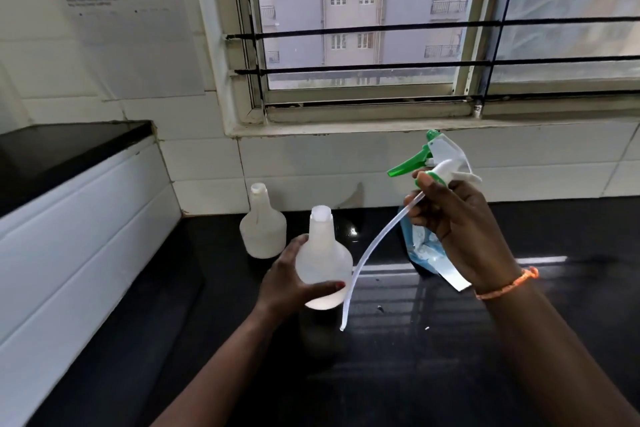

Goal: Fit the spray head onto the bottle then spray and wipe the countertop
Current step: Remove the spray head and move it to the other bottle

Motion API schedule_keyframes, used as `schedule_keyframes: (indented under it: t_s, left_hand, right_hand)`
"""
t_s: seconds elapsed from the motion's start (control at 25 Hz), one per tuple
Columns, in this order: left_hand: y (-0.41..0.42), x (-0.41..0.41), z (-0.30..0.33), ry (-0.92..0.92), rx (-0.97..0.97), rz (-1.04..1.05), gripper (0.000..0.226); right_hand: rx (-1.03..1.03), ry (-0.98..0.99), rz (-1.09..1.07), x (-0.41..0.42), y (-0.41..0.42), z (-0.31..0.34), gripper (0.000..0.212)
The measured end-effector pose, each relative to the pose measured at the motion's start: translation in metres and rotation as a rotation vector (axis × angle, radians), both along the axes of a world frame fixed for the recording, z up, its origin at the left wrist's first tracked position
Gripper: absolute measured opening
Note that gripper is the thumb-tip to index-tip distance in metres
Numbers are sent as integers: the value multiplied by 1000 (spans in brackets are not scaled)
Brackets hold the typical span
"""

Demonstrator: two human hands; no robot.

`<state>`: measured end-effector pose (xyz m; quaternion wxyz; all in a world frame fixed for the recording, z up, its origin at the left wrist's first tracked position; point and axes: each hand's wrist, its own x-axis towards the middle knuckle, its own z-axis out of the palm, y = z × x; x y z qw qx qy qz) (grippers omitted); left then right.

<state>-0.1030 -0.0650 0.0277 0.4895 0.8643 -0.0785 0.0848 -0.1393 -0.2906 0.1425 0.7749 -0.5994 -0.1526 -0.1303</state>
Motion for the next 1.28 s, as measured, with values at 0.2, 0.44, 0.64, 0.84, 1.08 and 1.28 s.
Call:
schedule_keyframes:
  t_s: [0.2,0.44,0.64,0.84,1.08,1.28]
  left_hand:
    - [13,-43,-17,42,21,-17,96]
    - [27,-66,-4,187,16,-294,115]
    - [64,-91,41,-76,-406,-175,64]
    - [46,-99,84,5,-176,-665,26]
    - [29,-69,123,-197,-220,-477,23]
    - [15,-47,120,-270,-282,-310,23]
  right_hand:
    - [16,10,34,-21,14,0,39]
    - [10,41,57,-41,27,1,23]
    - [-2,31,39,-45,36,9,29]
    - [24,-38,-3,-37,47,35,14]
    - [140,-114,-110,-24,53,82,4]
    - [69,-167,-195,-20,56,92,8]
